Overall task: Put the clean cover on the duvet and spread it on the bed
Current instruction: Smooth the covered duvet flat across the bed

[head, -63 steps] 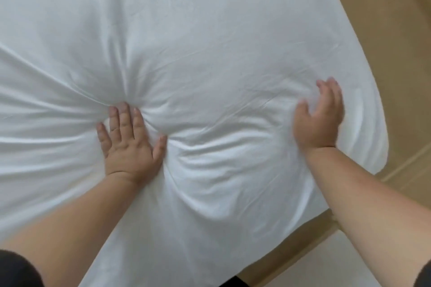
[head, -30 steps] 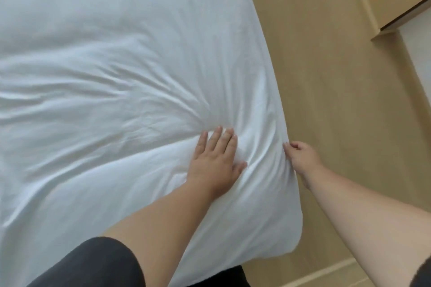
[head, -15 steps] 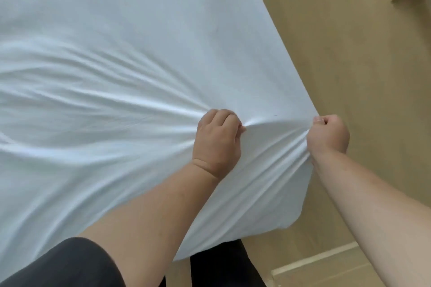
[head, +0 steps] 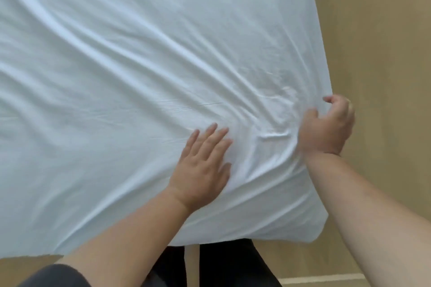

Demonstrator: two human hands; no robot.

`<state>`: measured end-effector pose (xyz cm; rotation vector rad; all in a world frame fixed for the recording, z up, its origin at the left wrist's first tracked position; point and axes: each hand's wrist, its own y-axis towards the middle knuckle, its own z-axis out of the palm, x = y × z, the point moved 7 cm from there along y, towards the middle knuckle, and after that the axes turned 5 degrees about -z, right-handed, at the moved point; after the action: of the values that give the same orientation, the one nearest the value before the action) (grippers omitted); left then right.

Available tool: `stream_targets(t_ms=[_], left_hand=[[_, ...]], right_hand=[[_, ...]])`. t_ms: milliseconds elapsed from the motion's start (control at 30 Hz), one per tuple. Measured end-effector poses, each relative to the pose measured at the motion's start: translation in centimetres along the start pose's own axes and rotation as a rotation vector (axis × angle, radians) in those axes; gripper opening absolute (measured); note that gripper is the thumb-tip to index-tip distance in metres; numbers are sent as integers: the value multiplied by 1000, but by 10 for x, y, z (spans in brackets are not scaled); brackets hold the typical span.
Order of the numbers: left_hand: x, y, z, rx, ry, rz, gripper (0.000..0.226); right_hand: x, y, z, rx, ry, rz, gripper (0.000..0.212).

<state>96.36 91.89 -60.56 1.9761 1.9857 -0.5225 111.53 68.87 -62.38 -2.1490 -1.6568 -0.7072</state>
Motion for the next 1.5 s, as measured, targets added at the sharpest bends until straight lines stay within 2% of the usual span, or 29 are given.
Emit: stream_targets(t_ms=[67,133,200,233,300,333,400,433,500,533,567,600,667,733,833,900,967,1000,1067,1133,1200,1300,1400,1433,1500], left_hand=[[63,-21,-35,-17,114,-237,54],[138,-45,-65,35,175,-564,70],[198,-70,-88,83,176,-840,83],[214,-80,-91,79,164,-911,88],[218,-87,-79,66,134,-953,94],[205,-86,-64,75,124,-928,93],[161,-77,-28,107,124,-811,88],[136,-72,-12,107,134,-749,86],[100,-59,5,101,113,-681,80],[91,-52,5,108,87,-669,78],[88,-44,1,125,66,-653,77],[91,-37,-6,133,54,-623,76],[111,-28,-25,107,45,-554,75],[151,-25,-54,27,57,-568,72],[233,-28,-97,-118,83,-764,75],[289,-38,-113,-136,55,-970,83],[328,-44,-118,-163,51,-1081,88],[339,-44,-117,-181,64,-1098,88],[348,-35,-114,-216,69,-1137,85],[342,-15,-111,-248,73,-1185,80],[324,21,-103,-231,113,-1211,79],[271,101,-81,-136,114,-1275,75],[196,185,-50,-87,110,-1313,70],[168,211,-40,-71,100,-1317,70],[116,256,-16,-50,71,-1308,70]], right_hand=[[99,-49,28,143,132,-415,40],[188,-124,76,553,160,-777,43],[237,-200,124,978,18,-1029,47],[245,-219,144,1086,-76,-1123,48],[241,-204,173,1104,-196,-1249,51],[228,-170,179,1039,-261,-1244,53],[175,-65,167,853,-441,-1017,59],[138,-2,148,748,-534,-810,61],[62,99,80,560,-640,-236,62],[38,120,42,460,-663,18,63],[30,124,16,394,-679,146,61],[42,118,10,368,-688,141,61],[105,92,39,370,-590,-83,63],[193,52,87,432,-449,-309,63],[313,-35,173,606,-320,-733,59],[375,-115,224,815,-266,-1043,59],[408,-183,260,1030,-294,-1268,55],[412,-200,273,1097,-330,-1320,54],[406,-190,288,1125,-398,-1377,54],[388,-124,295,1053,-439,-1378,58],[356,-10,287,933,-492,-1227,62],[271,202,237,728,-633,-834,68],[139,362,169,702,-808,-267,76],[101,388,152,747,-896,-206,75],[54,413,137,822,-953,-332,68]])
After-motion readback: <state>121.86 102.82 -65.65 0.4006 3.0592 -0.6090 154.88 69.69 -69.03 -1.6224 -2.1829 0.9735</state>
